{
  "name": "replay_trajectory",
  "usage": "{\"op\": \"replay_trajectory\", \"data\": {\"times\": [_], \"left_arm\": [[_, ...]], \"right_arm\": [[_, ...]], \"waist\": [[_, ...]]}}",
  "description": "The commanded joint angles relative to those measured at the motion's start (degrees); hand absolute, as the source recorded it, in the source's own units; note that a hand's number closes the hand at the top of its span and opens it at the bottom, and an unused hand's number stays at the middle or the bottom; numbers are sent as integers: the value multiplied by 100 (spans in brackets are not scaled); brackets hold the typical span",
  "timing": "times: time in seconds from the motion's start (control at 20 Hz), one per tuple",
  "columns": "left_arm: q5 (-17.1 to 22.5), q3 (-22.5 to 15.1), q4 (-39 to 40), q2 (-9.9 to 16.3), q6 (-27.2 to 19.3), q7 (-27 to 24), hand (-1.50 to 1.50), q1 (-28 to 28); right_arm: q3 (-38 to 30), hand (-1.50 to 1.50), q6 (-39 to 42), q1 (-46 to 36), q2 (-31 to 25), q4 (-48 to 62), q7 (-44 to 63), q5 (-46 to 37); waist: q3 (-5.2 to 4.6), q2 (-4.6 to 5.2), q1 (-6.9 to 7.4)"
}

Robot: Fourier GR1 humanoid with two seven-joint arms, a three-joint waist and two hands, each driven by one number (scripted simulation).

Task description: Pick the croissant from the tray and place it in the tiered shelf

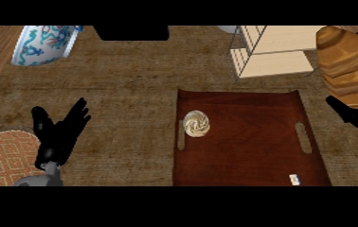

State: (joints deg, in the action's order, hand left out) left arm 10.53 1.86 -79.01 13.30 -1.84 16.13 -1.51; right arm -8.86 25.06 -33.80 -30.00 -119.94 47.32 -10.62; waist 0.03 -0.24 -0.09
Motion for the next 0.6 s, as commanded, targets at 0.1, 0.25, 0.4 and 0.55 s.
{"op": "replay_trajectory", "data": {"times": [0.1, 0.25, 0.4, 0.55], "left_arm": [[18, 83, 246, 45, 216, -128, 0, 21], [-17, 47, -121, 1, 141, -12, 0, 215], [-6, 10, 78, -172, 26, 221, 0, -139], [-119, -3, 147, -137, 84, 70, 0, -43]], "right_arm": [[-456, 150, 109, -1593, -502, 1392, 366, 305], [-581, 150, 118, -1936, -689, 1812, 344, 323], [-497, 150, -88, -2199, -743, 2883, -448, -149], [-479, 150, -32, -2527, -936, 3651, -997, -281]], "waist": [[-12, 29, 86], [-8, 18, 81], [-7, 39, 100], [-7, 43, 105]]}}
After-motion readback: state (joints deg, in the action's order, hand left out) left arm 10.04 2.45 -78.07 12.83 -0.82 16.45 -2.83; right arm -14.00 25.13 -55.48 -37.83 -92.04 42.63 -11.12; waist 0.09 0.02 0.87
